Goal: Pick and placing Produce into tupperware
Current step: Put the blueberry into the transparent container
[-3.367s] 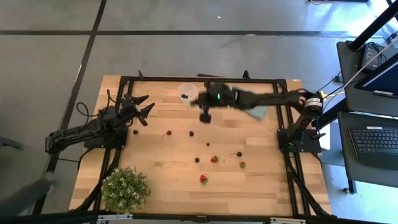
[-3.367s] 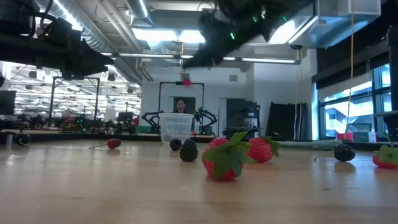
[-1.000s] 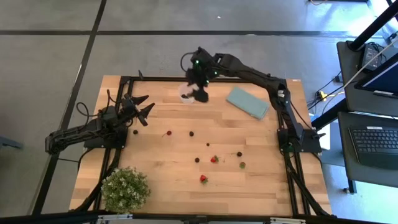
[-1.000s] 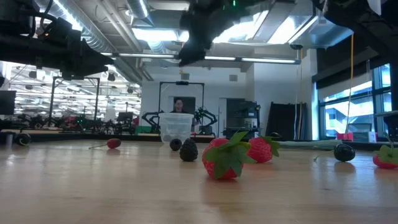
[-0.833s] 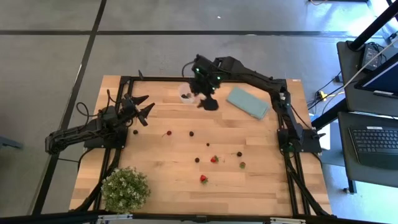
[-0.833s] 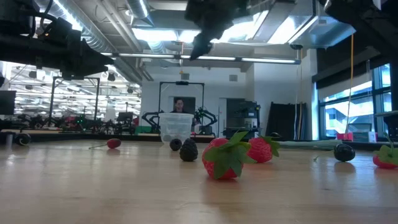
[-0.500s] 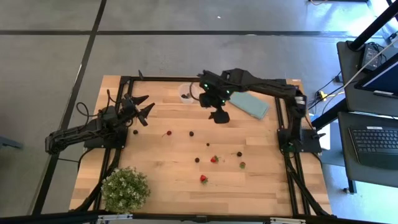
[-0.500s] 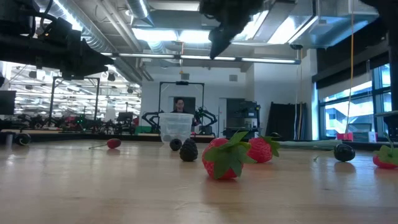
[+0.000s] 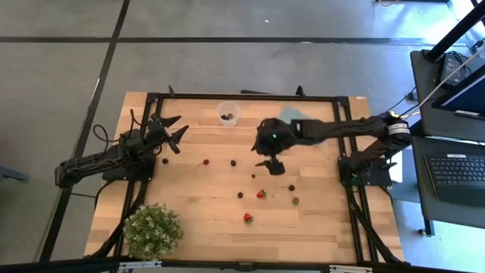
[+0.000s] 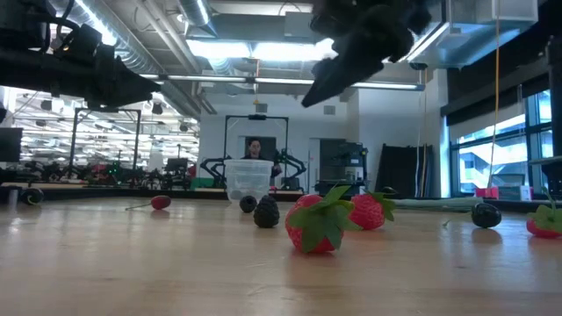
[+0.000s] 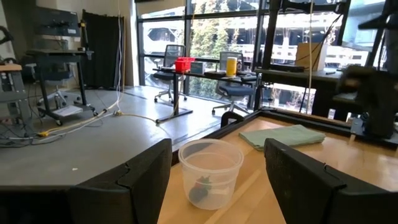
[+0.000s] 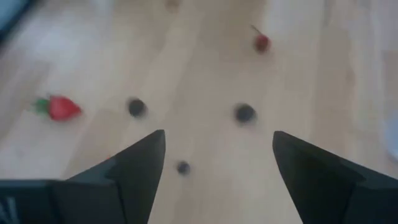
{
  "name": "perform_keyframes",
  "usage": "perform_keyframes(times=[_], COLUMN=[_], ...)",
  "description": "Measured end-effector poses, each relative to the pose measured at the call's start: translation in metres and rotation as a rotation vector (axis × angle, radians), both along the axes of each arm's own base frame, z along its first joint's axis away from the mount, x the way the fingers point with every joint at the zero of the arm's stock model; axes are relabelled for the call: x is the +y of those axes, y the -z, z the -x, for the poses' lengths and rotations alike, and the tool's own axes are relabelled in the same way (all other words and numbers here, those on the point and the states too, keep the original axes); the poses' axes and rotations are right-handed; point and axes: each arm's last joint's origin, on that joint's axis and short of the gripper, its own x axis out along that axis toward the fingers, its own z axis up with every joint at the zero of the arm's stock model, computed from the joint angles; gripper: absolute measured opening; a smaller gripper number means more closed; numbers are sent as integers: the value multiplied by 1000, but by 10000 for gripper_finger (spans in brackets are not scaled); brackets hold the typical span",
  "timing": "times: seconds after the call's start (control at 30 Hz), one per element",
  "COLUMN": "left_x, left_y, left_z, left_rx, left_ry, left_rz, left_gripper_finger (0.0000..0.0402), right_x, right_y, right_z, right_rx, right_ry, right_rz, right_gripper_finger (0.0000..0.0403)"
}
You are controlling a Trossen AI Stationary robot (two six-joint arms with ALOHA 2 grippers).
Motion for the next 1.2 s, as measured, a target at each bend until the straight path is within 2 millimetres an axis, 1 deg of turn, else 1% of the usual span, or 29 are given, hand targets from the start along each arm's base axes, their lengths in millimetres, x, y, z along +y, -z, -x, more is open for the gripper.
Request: perform_keyframes(times=[0.1,0.3,0.37,0.5,0.63,0.73,0.87,0.97,1.2], left_x=[0,0,0,0,0,0,0,0,0], left_y=[0,0,0,0,0,0,0,0,0], left_z=[0,0,0,0,0,0,0,0,0], left_rx=[0,0,1,0,-4,-5,-4,-5,-5], left_ry=[0,2,3,5,7,6,6,6,6], left_rz=[1,0,0,1,6,6,6,6,7], left_gripper_finger=[247,247,247,247,247,247,247,247,247], right_x=[0,-4,-3,6,18,26,32,34,36], right_y=[14,39,48,66,79,88,100,110,127], right_z=[1,10,14,21,30,38,46,46,35], right_rx=[-52,-37,-40,-101,-241,-302,-293,-253,-224], right_ry=[2,75,83,126,162,205,197,186,146], right_rz=[-37,51,48,-26,-100,-61,19,27,3], right_gripper_finger=[298,298,298,298,298,298,298,298,298])
